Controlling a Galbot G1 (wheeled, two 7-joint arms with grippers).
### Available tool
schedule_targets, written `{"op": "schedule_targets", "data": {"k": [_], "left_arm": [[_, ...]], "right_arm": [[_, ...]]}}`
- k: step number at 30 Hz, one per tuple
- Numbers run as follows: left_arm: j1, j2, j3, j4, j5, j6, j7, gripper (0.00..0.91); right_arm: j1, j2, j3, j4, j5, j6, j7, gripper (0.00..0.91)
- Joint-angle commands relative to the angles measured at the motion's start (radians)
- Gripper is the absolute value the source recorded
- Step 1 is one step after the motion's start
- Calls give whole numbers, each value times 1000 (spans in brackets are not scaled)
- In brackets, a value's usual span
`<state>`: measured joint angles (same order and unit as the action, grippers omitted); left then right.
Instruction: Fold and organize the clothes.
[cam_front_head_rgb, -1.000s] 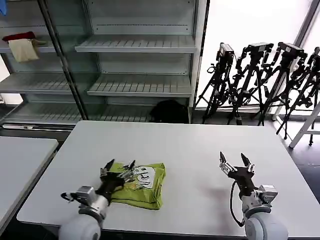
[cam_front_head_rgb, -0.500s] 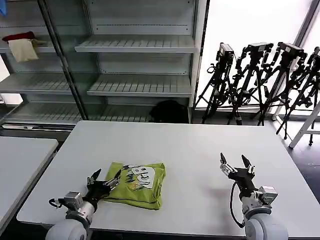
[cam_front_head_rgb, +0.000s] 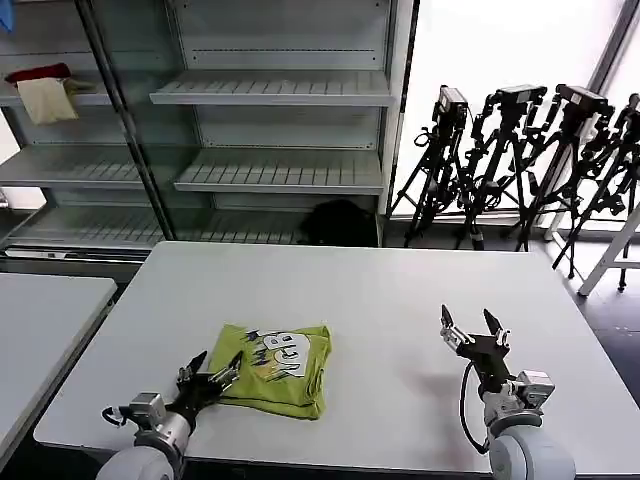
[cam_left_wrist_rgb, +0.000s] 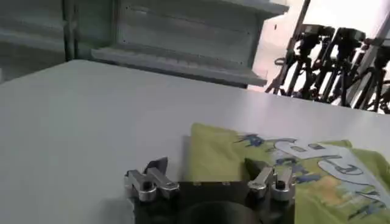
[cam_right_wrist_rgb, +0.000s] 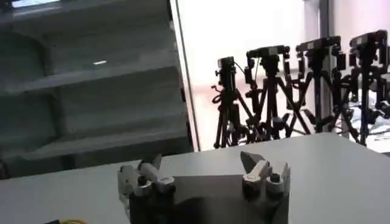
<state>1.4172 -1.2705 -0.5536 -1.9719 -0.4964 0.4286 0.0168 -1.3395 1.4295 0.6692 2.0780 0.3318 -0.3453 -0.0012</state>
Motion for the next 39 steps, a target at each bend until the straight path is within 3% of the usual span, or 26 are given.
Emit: {"op": "schedule_targets", "data": {"k": [1, 14, 18, 24, 29, 32, 39], "left_arm": [[5, -8, 5, 20, -81, 11, 10, 20], [-4, -12, -3, 33, -174, 40, 10, 20], [-5, -13, -12, 31, -142, 1, 10, 0], [-16, 12, -105, 28, 132, -142, 79, 0], [-62, 122, -297, 97, 256, -236, 175, 0], [-83, 270, -386, 155, 335, -291, 215, 0], [-136, 436, -507, 175, 389, -264, 281, 0]], "right_arm": [[2, 2, -1, -2, -1, 2, 1, 907], [8, 3, -2, 2, -2, 0, 7, 907], [8, 4, -3, 3, -3, 0, 8, 907], [4, -1, 4, 4, 0, 1, 5, 907], [-1, -10, 34, 0, 20, 1, -2, 907], [-7, -18, 46, 0, 32, 1, -5, 907], [-12, -29, 61, -5, 47, 2, -3, 907]]}}
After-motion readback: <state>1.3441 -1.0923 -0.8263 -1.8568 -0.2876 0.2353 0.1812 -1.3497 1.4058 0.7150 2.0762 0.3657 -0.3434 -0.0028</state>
